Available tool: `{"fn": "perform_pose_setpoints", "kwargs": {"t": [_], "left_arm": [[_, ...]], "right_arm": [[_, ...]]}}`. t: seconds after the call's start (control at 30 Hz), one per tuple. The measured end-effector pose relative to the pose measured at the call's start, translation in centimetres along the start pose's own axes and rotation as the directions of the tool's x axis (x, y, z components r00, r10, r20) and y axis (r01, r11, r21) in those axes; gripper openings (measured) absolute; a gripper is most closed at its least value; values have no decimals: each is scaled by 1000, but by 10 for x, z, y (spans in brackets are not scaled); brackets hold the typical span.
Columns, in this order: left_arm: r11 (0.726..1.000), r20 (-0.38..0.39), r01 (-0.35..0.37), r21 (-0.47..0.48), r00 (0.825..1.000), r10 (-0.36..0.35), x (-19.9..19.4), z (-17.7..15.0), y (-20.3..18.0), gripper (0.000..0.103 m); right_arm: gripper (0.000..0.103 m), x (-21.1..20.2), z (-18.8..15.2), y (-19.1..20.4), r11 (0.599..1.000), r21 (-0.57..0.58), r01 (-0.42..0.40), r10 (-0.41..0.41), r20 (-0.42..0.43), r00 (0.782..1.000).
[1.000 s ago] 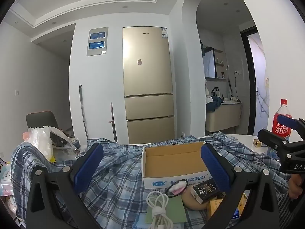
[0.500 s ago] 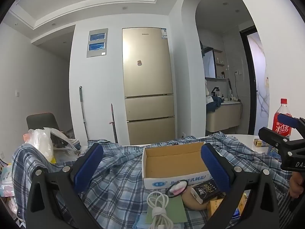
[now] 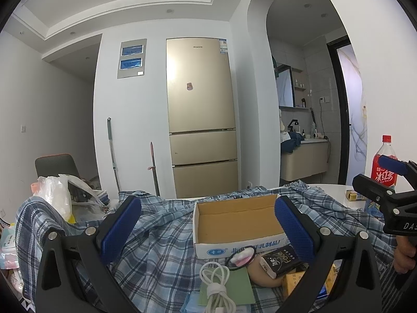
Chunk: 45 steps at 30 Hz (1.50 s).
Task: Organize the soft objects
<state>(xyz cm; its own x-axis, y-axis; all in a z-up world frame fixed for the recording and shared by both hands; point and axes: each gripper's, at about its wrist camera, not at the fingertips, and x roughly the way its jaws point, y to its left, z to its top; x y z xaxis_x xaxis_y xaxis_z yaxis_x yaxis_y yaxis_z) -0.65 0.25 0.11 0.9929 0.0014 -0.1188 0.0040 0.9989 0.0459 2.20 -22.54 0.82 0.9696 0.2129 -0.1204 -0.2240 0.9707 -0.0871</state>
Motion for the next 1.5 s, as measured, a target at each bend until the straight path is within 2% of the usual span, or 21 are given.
{"fn": "perform_pose_setpoints", "kwargs": {"t": [1.5], "left_arm": [[1000,3,-7,7,1000,7,-2,1,2,103]], "right_arm": [[103,6,-6,-1,1000,5,5,-5,-16,1000]]}}
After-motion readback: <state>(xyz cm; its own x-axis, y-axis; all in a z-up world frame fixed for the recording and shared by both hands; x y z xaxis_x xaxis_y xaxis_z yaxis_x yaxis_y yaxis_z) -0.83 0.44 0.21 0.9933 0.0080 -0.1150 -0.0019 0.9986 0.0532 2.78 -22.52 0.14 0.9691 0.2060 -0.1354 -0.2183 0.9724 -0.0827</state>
